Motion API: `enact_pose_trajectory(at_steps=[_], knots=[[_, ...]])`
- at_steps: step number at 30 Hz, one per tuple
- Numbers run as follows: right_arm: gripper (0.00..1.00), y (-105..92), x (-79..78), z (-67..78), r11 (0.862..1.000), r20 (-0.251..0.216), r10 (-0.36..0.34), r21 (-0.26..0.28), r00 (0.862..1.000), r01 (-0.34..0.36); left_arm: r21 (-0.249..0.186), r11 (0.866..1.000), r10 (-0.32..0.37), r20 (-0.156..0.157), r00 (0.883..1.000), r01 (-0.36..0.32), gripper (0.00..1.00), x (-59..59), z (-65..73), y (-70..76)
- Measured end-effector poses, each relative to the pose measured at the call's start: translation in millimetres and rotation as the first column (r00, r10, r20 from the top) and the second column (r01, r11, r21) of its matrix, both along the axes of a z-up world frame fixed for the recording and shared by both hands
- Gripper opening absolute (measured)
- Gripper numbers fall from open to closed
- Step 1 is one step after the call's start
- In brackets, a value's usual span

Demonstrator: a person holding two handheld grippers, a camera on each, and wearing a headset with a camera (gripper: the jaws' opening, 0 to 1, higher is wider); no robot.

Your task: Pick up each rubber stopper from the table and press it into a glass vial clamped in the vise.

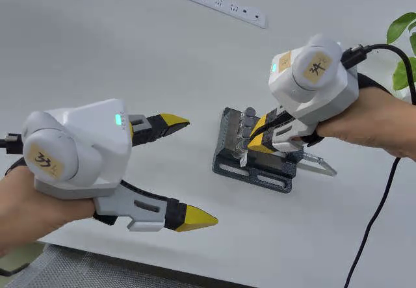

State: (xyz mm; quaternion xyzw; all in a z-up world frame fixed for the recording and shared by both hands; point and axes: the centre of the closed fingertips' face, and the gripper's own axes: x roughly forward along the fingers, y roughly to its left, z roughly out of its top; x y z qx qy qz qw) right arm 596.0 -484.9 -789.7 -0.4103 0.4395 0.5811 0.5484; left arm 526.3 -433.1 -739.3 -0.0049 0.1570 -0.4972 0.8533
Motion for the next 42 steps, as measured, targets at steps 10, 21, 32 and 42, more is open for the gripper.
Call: enact_pose_trajectory(at_steps=[10,21,32,42], knots=[[0.02,0.5,0.7,-4.4,1.000,-0.001,0.003,-0.005,1.000,-0.003,-0.001,1.000,0.003,-0.002,1.000,-0.003,0.86,0.1,-0.7,1.4],[0.01,0.9,2.3,-5.8,1.000,0.007,0.024,-0.017,1.000,-0.024,-0.007,1.000,0.005,-0.006,1.000,-0.005,0.85,0.9,-0.5,0.6],[0.02,0.9,2.8,-7.0,0.999,0.009,0.045,-0.030,0.999,-0.044,-0.012,1.000,0.009,-0.005,1.000,-0.009,0.84,3.2,0.9,0.7],[0.02,1.5,4.7,-8.0,0.998,0.009,0.041,-0.050,0.999,-0.041,-0.023,1.000,0.013,0.000,1.000,-0.013,0.84,4.7,3.4,-0.5]])
